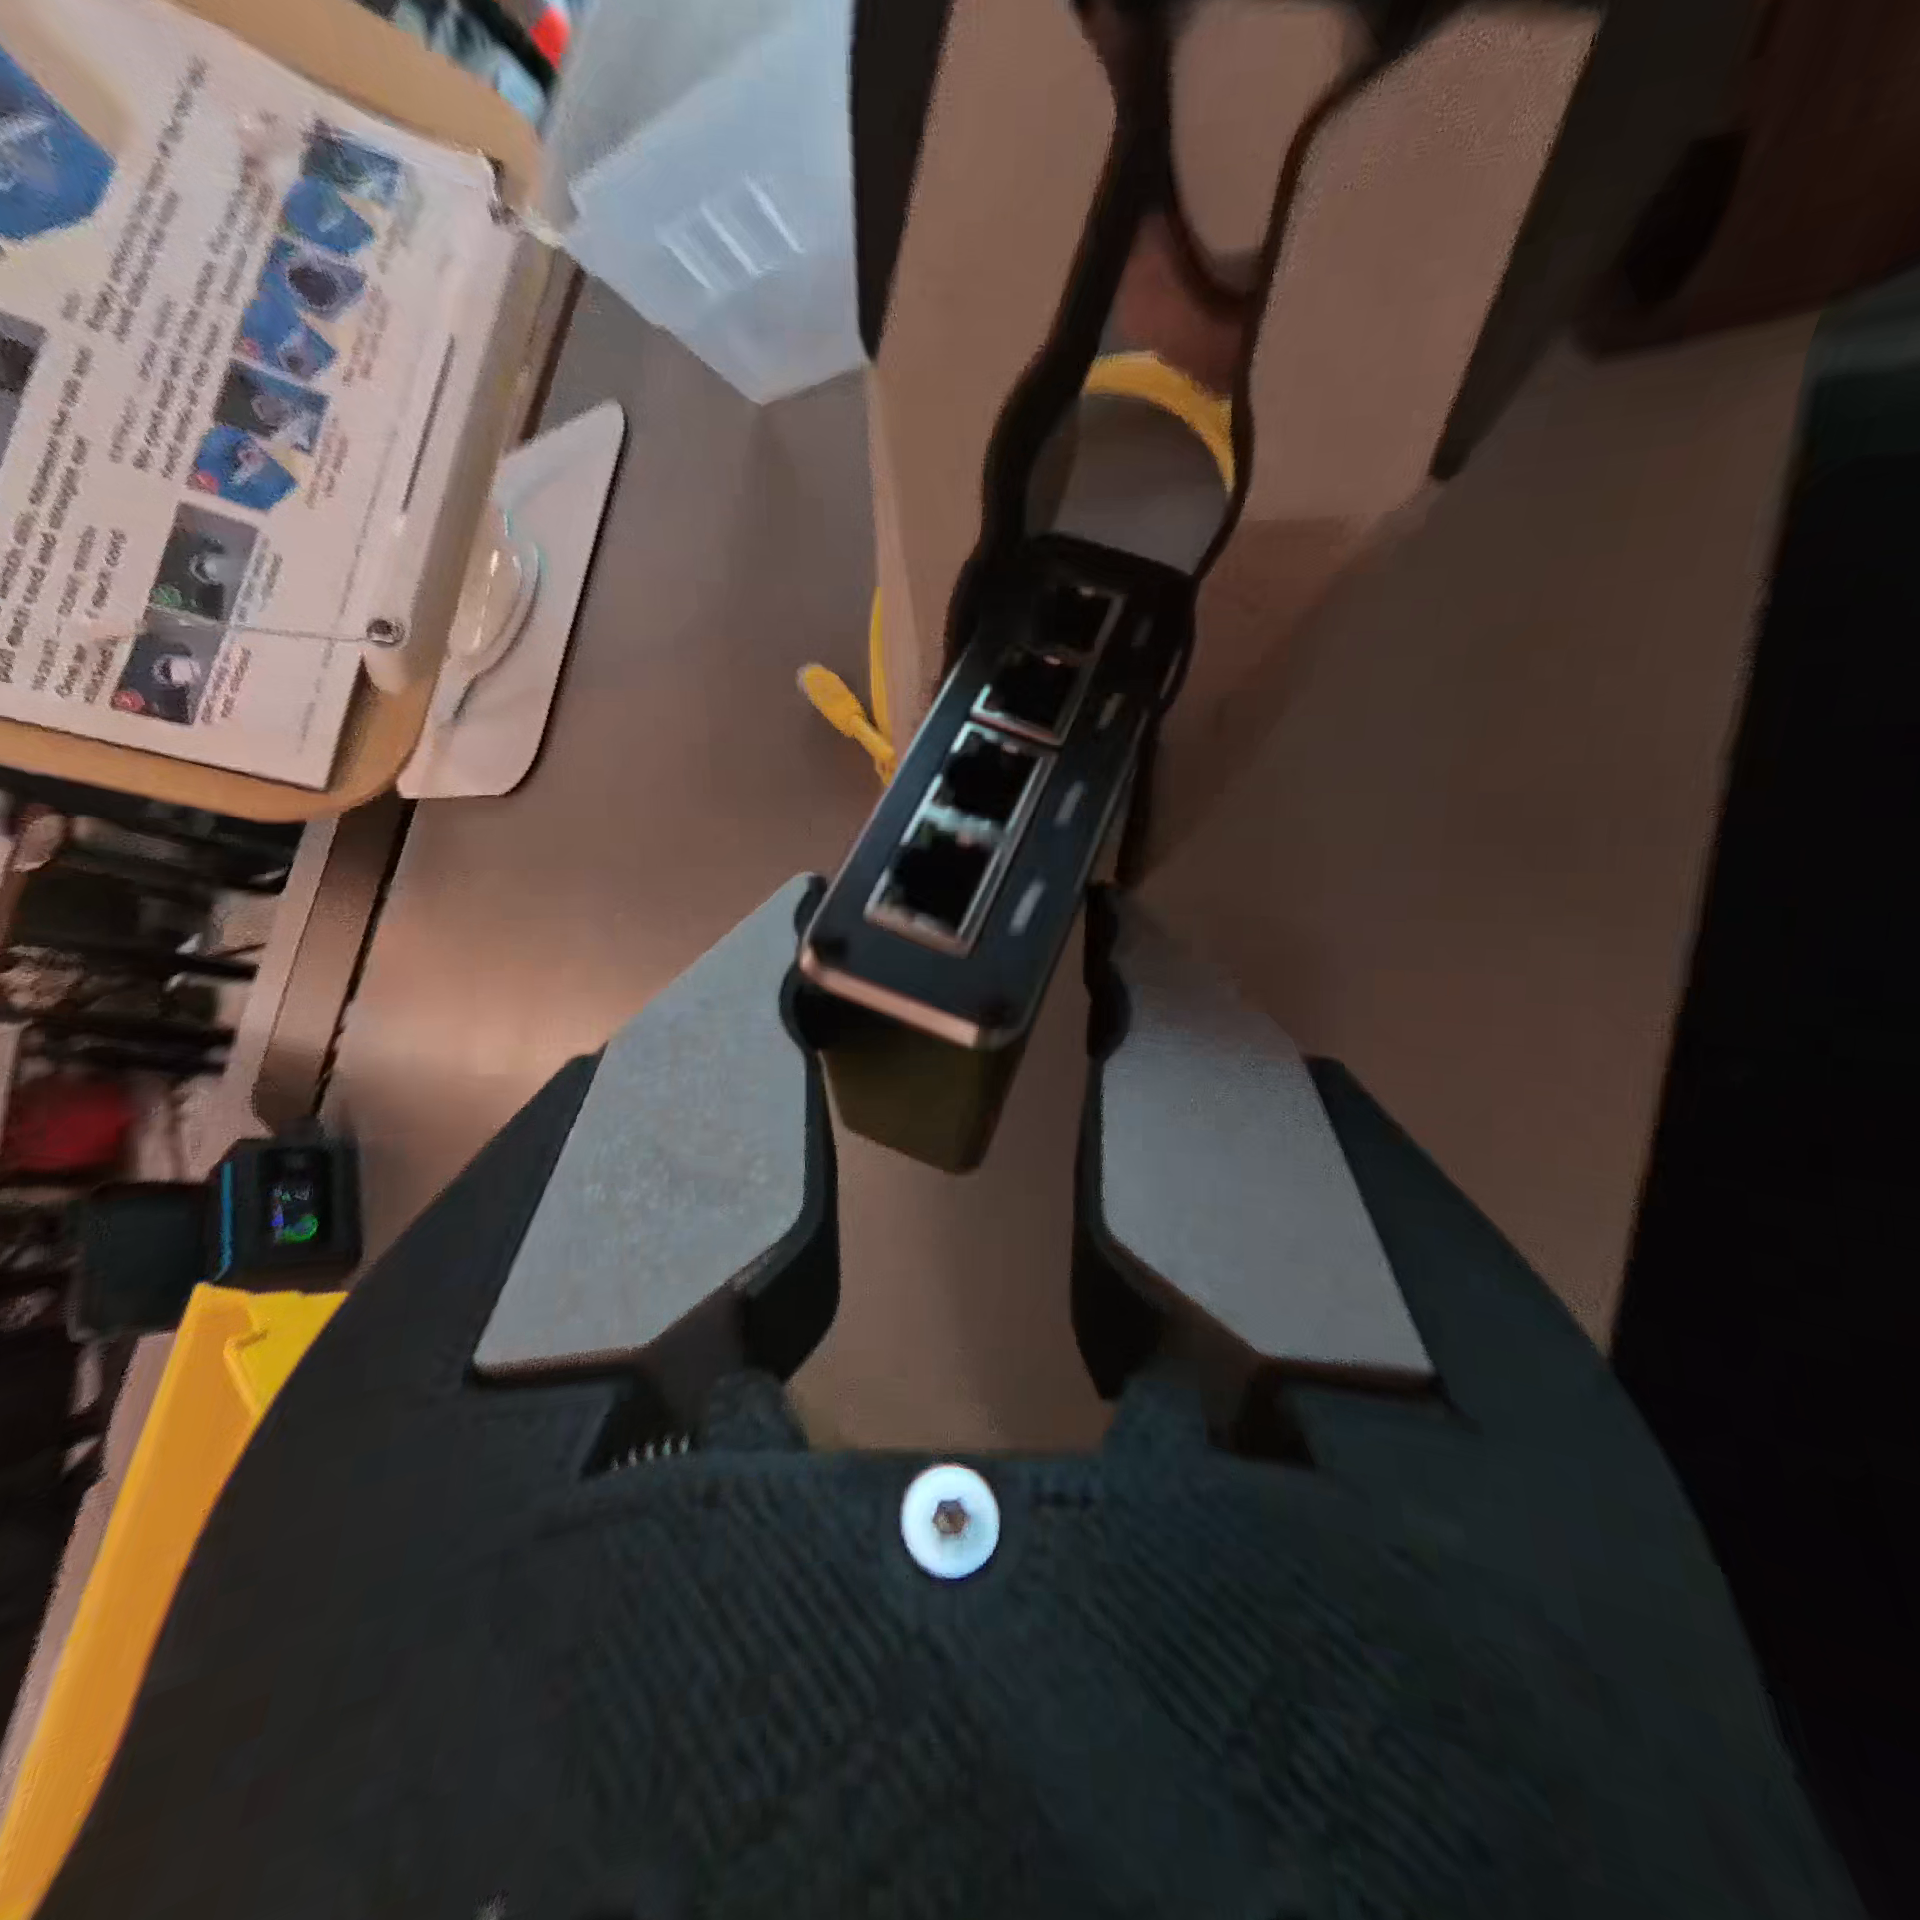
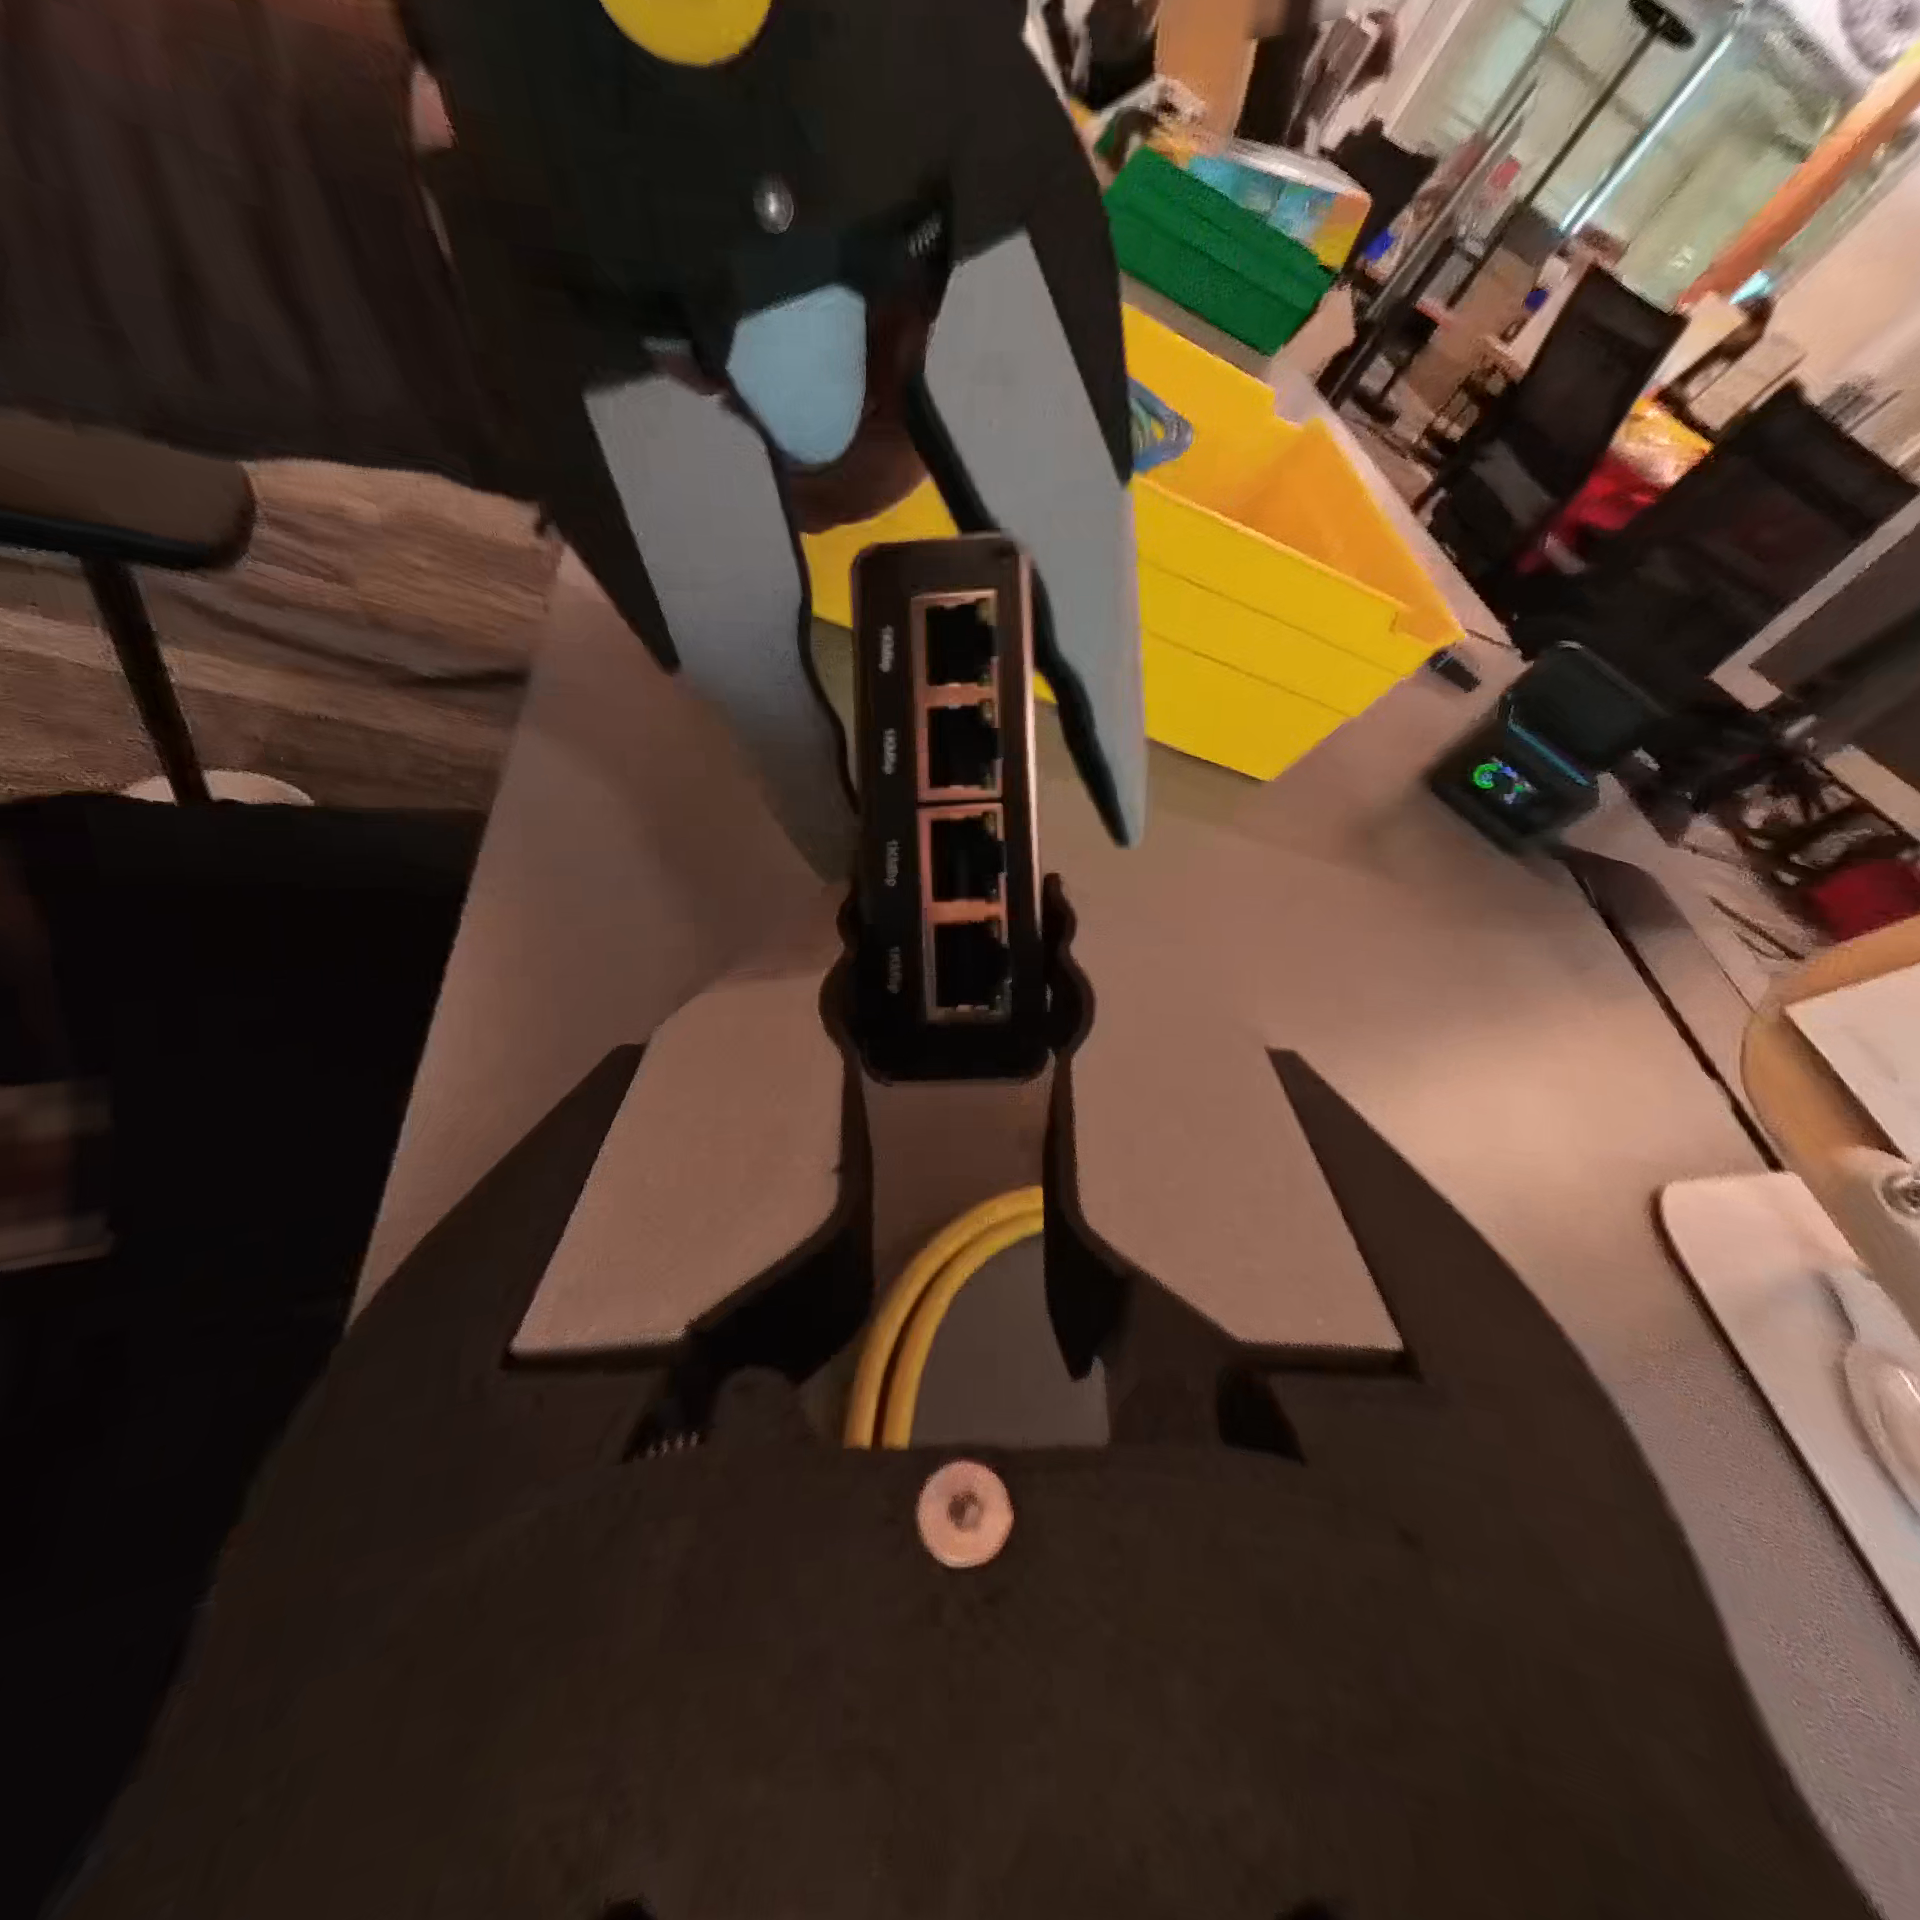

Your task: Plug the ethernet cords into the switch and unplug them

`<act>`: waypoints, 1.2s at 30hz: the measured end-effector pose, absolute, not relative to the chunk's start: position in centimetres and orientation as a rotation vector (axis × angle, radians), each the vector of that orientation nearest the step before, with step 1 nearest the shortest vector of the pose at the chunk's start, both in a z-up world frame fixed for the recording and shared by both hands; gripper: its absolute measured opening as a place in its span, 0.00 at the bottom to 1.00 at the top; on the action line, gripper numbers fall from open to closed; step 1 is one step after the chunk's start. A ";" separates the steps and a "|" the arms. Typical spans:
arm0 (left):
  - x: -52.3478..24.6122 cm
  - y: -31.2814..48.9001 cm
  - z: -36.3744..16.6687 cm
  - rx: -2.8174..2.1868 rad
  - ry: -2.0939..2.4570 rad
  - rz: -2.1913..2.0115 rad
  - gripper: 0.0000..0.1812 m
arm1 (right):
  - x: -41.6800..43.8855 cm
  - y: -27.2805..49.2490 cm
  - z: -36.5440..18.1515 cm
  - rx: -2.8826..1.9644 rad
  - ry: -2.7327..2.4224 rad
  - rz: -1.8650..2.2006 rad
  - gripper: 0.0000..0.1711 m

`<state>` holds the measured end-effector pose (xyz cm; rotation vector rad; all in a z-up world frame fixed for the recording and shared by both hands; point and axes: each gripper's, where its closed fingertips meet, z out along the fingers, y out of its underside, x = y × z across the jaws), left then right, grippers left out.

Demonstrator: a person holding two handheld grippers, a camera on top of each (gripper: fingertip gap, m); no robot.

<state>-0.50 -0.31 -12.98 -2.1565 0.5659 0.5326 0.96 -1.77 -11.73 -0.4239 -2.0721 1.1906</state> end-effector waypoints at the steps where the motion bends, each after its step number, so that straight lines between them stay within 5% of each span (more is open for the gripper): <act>1: -1.1 0.1 -13.6 -2.175 0.559 0.582 0.27 | 0.7 -1.5 -12.1 -0.431 -2.075 1.142 0.17; 11: -2.7 2.1 -14.7 -2.048 0.558 0.719 0.30 | -0.7 0.6 -13.8 -0.517 -2.083 0.995 0.17; 18: -2.9 1.7 -12.5 -1.878 0.413 0.554 0.18 | -2.0 3.3 -11.5 -0.730 -1.933 1.039 0.23; 23: -6.5 0.9 -13.5 -1.900 0.281 0.756 0.17 | -2.4 6.2 -8.8 -0.921 -1.779 0.870 0.02; 28: -6.7 1.4 -14.5 -1.954 0.288 0.808 0.18 | -1.2 8.8 -5.5 -1.006 -1.713 0.778 0.00; 36: -6.8 1.2 -14.6 -1.950 0.323 0.885 0.18 | -2.9 22.2 -9.7 -1.172 -1.926 -0.288 0.00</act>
